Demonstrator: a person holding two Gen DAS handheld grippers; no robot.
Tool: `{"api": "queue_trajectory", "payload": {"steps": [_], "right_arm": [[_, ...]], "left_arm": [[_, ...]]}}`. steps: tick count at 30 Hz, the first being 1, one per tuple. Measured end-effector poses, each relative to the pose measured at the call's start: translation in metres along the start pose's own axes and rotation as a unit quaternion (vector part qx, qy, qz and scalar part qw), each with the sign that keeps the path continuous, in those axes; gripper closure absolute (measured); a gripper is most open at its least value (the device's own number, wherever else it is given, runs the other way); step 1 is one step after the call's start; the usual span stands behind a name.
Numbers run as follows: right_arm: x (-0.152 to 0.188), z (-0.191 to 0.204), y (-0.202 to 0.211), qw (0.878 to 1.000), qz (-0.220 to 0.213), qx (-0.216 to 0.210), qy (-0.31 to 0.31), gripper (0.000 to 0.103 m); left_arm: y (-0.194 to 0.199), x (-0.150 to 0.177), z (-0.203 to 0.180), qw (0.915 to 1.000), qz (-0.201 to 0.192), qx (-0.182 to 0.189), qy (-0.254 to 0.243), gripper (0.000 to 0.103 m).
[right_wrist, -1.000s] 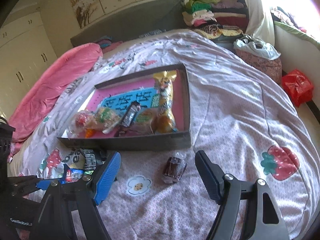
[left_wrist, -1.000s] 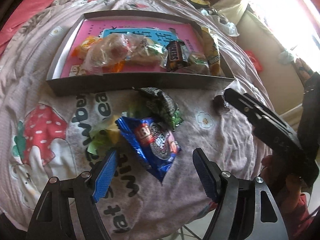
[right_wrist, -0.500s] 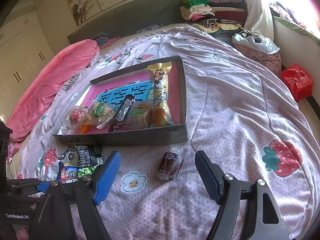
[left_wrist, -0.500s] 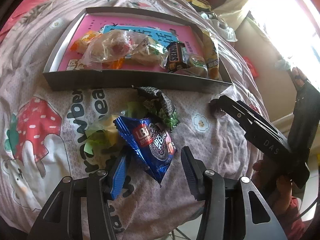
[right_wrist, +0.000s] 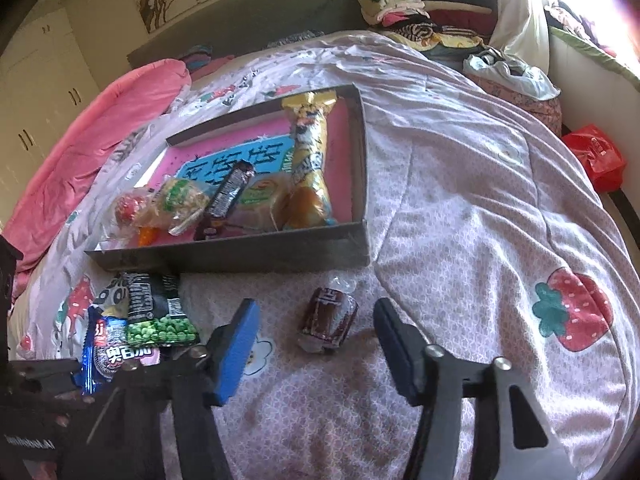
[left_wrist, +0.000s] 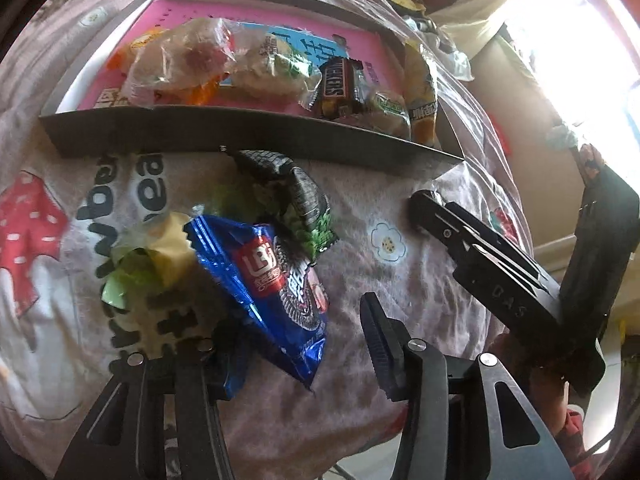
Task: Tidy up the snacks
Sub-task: 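Grasp the blue Oreo packet with the left tool while the right tool grasps the brown chocolate cup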
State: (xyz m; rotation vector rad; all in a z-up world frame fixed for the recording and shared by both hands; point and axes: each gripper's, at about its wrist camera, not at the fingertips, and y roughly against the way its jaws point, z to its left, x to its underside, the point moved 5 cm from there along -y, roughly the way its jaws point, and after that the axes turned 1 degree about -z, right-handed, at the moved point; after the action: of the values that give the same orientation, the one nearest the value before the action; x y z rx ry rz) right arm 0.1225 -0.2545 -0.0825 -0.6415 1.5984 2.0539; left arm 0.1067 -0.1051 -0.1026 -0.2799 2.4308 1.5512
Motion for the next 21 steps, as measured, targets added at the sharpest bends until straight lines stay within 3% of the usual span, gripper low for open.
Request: {"api": "queue_trajectory", "payload": {"steps": [11,13,15,16,21], "right_arm": [[-0.002,-0.006,-0.015,1.000,0.010,-0.003,0.002,0.073],[-0.002,-0.005,-0.014,1.000,0.007,-0.002,0.006,0.074],[-0.003,-0.003,-0.011,1.000,0.002,-0.003,0.009,0.075],[-0.003,-0.002,-0.009,1.000,-0.002,-0.005,0.011,0.075],[-0.006,0.001,0.001,1.000,-0.019,-0.008,0.013,0.076]], "left_arm": [[-0.009,-0.014,0.000,0.9992,-0.001,0.014,0.037,0.054],[-0.010,-0.017,0.004,0.9987,-0.001,0.014,0.049,0.058],[-0.009,-0.020,0.011,0.9982,-0.005,0.008,0.060,0.074],[-0.009,-0.021,0.015,0.9978,-0.005,0.009,0.066,0.077],[-0.010,-0.018,0.024,0.9963,-0.007,0.031,0.080,0.080]]}}
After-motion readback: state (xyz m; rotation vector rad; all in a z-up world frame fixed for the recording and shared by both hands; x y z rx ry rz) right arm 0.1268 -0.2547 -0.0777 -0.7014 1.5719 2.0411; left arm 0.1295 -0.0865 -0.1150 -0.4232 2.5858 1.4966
